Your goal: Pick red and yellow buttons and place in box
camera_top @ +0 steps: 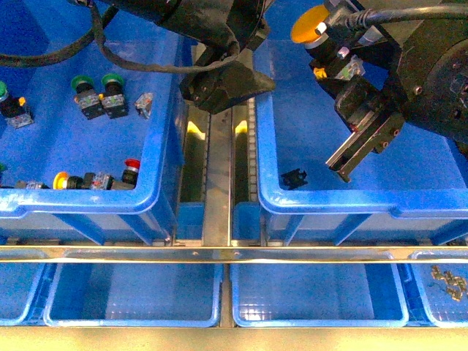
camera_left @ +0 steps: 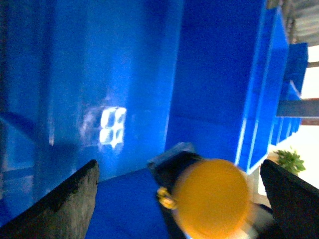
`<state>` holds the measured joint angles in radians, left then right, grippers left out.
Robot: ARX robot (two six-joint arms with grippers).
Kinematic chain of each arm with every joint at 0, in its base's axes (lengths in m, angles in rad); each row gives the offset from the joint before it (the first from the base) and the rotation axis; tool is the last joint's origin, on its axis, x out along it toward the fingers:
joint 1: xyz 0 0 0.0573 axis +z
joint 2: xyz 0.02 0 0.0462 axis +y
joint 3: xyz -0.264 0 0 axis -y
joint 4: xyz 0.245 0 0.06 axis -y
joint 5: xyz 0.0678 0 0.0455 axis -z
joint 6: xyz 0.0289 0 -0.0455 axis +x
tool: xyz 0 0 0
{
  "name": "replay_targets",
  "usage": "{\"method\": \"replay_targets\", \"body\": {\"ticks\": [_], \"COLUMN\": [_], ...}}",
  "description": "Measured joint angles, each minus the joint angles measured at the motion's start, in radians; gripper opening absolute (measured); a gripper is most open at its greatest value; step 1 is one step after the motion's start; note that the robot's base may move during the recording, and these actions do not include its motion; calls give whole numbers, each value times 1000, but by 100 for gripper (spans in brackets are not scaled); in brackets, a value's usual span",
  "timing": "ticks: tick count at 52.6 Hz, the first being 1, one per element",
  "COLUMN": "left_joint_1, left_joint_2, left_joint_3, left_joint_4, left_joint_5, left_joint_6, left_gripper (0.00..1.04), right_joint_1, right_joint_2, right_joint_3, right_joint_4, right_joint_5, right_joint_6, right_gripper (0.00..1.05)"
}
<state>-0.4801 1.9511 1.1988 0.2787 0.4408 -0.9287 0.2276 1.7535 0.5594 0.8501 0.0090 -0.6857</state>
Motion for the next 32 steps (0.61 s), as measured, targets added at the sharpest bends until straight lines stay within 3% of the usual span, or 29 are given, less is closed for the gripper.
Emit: {"method": "replay_targets", "body": {"ticks": [19, 32], "left_joint_1": [3, 27], "left_joint_2": [-17, -110], "left_joint_3": [21, -117], "left_joint_4": [60, 64], "left_joint_5": [-11, -24], "left_joint_6": [-27, -10], "left_gripper": [97, 97], "right_joint_1": [-11, -27], "right_joint_2": [28, 27], "right_joint_3": [-31, -31], "right_joint_4": [-14, -21], "right_joint_5": [18, 17], "right_joint_6": [-8, -8], "right_gripper": [34, 34]}}
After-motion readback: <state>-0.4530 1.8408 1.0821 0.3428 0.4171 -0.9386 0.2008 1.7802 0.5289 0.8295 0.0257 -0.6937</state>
